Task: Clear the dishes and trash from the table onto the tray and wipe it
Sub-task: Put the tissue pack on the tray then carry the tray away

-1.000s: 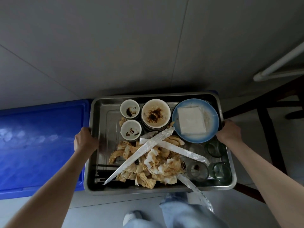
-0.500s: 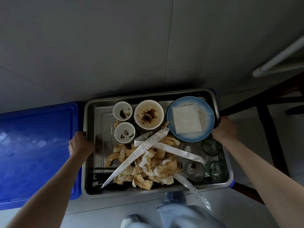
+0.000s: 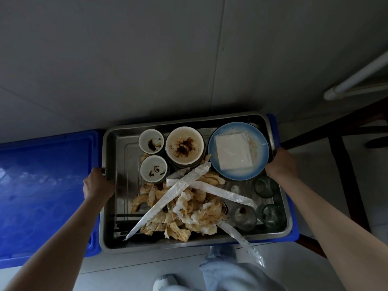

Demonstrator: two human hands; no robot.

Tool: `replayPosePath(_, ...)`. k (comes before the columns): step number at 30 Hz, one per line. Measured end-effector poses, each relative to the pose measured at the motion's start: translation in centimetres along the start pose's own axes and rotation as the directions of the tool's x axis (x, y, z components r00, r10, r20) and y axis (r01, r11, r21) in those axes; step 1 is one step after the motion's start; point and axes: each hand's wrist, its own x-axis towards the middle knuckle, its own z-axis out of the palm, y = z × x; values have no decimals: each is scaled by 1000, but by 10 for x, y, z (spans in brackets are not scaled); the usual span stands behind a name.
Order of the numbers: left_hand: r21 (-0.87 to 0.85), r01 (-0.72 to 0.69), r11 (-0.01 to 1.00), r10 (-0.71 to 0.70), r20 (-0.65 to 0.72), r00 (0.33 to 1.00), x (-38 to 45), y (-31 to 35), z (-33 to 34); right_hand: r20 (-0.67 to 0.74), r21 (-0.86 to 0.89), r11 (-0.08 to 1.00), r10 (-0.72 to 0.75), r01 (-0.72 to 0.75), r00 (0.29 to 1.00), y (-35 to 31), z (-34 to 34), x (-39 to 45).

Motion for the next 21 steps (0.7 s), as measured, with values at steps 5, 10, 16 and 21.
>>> replayPosePath(5, 0, 73, 997, -73, -24, 997, -7, 9, 3, 6, 10, 1000, 11, -11, 1000, 0, -1, 0)
replayPosePath(10, 56, 36, 998, -33, -67, 997, -16, 11, 4, 19, -12, 1000, -7, 7, 1000, 3, 0, -1)
replayPosePath(16, 43, 10, 999, -7, -61, 998, -27, 25, 8, 43, -32, 999, -40, 42, 998, -1, -1, -8)
replayPosePath(21, 148, -39, 988, 48, -57, 997, -41, 35, 0, 15, -12, 993, -115, 115, 993, -6, -10, -25)
